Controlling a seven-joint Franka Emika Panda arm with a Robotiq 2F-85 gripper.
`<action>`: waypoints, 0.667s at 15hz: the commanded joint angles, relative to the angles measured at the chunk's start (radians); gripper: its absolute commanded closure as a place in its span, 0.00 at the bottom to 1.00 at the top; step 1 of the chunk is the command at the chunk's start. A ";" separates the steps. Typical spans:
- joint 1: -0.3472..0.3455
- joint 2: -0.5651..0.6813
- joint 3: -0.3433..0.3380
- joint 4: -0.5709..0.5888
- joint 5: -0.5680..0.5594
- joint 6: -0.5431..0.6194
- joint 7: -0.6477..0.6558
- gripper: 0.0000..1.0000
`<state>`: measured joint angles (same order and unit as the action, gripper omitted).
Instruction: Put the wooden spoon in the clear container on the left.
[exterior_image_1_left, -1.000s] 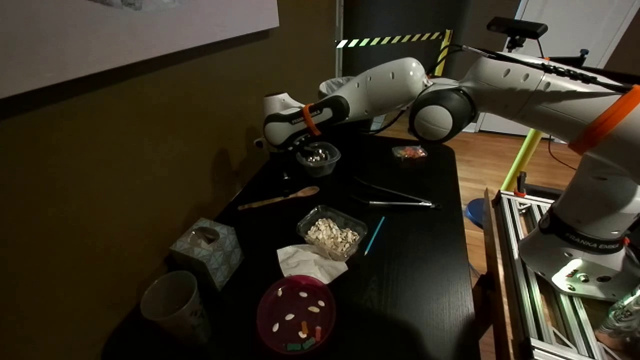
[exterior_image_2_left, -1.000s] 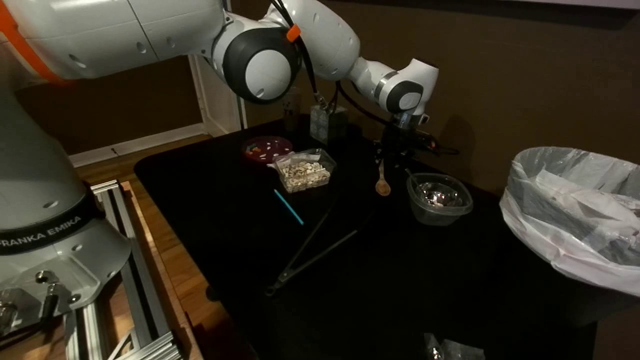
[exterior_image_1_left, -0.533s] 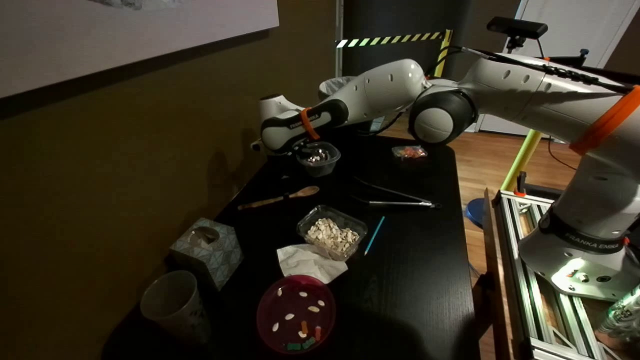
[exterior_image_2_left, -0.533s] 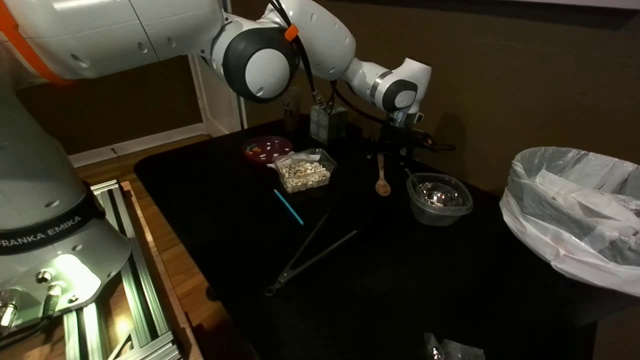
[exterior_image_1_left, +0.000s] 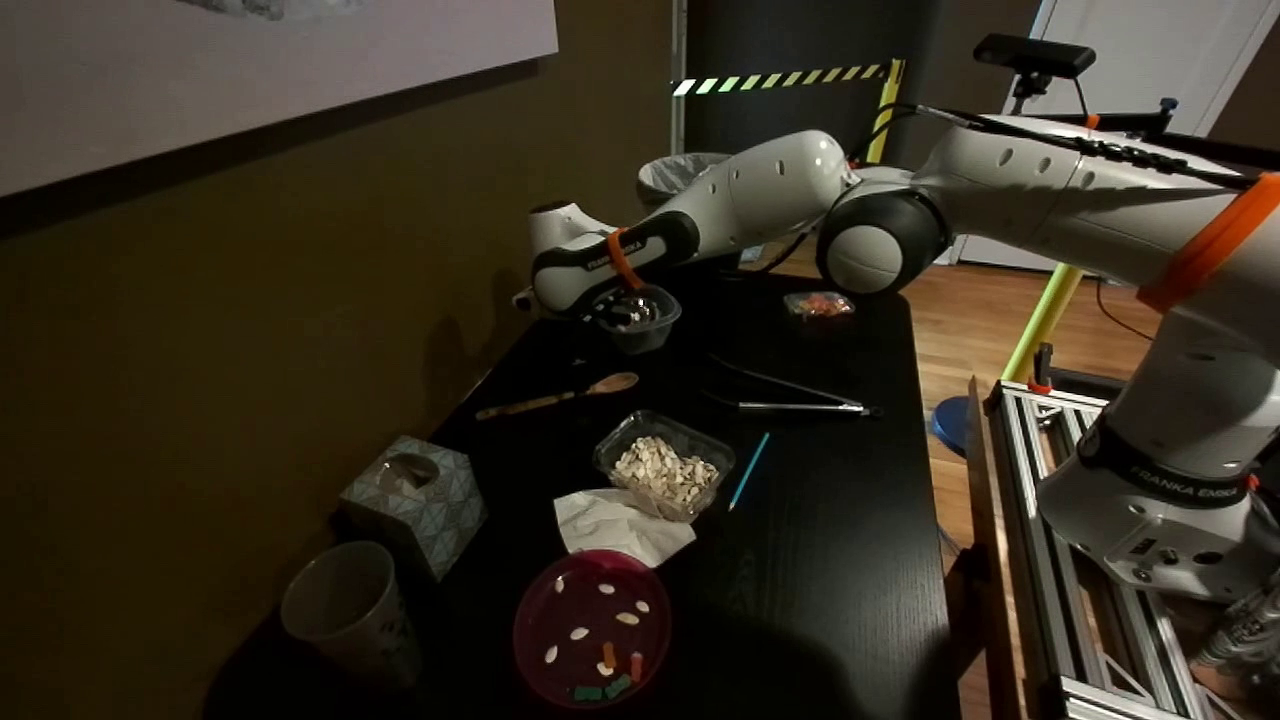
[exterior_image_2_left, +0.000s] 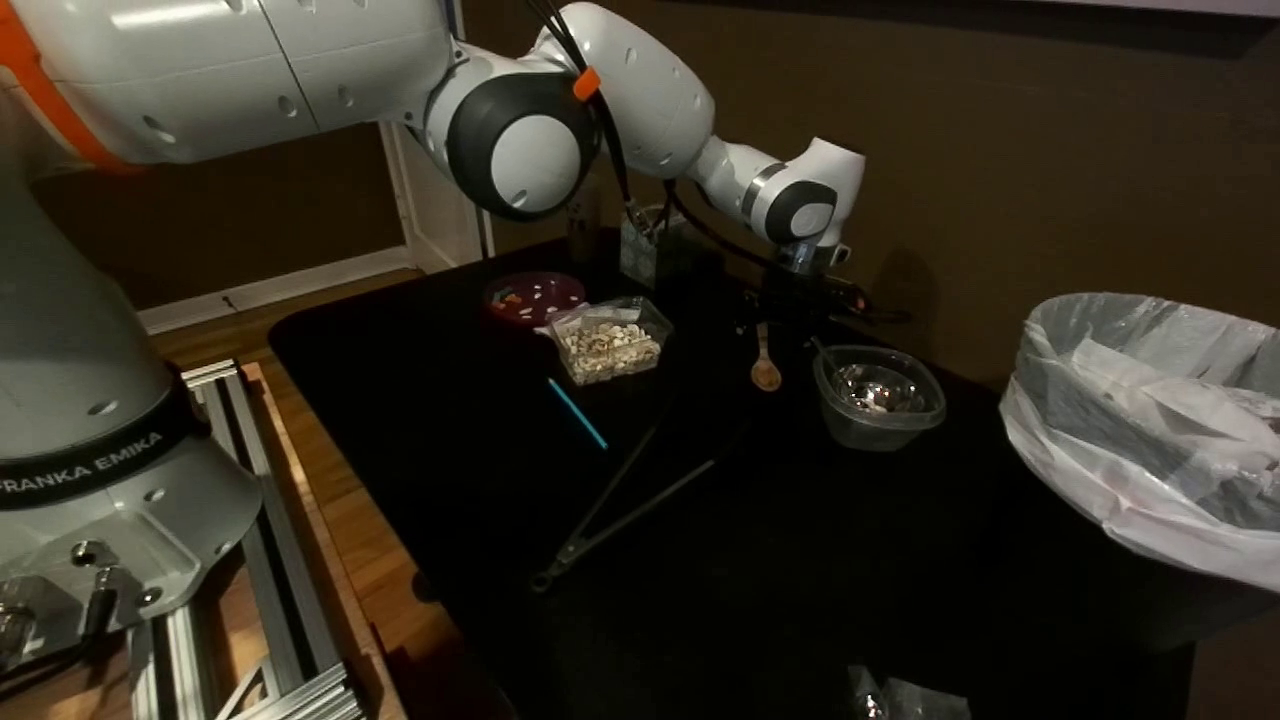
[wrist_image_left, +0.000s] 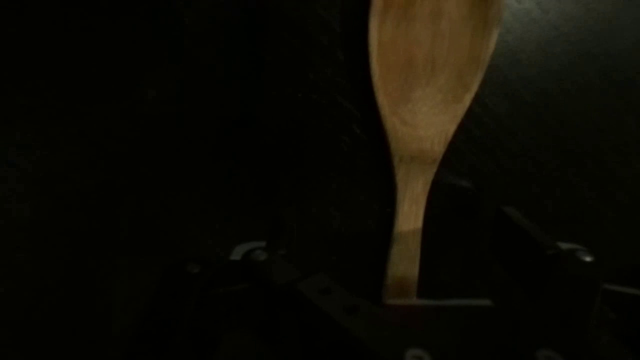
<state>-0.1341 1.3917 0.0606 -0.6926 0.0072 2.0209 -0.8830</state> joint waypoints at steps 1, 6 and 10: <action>-0.005 0.040 -0.005 0.035 0.001 0.019 0.006 0.00; -0.006 0.040 -0.002 0.038 0.004 0.013 0.007 0.00; -0.004 0.023 0.009 0.031 0.010 0.024 -0.004 0.01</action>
<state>-0.1359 1.3976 0.0601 -0.6847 0.0098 2.0225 -0.8824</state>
